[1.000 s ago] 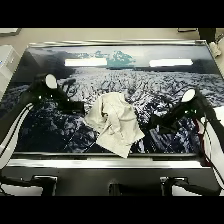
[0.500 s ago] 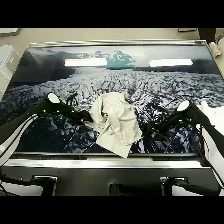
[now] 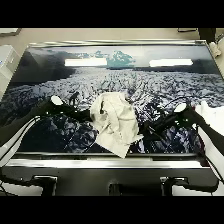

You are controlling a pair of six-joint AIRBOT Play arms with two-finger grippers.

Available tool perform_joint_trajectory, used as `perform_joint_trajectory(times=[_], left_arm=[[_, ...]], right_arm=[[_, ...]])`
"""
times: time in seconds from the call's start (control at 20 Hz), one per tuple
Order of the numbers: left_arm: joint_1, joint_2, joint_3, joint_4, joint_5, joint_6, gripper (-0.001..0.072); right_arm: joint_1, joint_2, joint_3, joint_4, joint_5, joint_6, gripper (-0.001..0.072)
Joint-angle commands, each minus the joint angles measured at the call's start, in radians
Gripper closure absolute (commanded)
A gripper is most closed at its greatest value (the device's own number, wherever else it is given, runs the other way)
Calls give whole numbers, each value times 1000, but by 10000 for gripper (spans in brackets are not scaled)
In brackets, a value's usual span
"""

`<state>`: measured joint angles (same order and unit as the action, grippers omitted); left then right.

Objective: Fold the clothes and pants, and hang the long-sleeved shirts on hangers.

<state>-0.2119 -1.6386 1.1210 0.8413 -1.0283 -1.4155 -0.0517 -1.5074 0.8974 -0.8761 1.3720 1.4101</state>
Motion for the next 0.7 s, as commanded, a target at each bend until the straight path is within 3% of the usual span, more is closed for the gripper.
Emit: perform_joint_trajectory(times=[0.0, 0.15, 0.2, 0.25, 0.3, 0.45, 0.65], left_arm=[[-5, 29, 0, -4, 5, 2, 681], [-13, 55, 0, -4, 5, 2, 681], [-15, 64, 0, -4, 5, 2, 681], [-16, 74, 0, -4, 0, 2, 681], [-16, 85, 0, -4, -4, 2, 681], [5, 153, 32, 13, -8, 3, 682], [87, 320, 226, 68, -6, 3, 683]], right_arm=[[1, -47, -2, 61, -45, 13, 22], [48, -68, -2, 65, -114, 42, 82], [80, -68, -2, 66, -144, 46, 268], [104, -68, 2, 68, -164, 49, 555], [118, -67, 12, 70, -166, 52, 672], [108, -20, 122, -17, -116, 47, 674], [25, 149, 448, -219, -78, 61, 674]])
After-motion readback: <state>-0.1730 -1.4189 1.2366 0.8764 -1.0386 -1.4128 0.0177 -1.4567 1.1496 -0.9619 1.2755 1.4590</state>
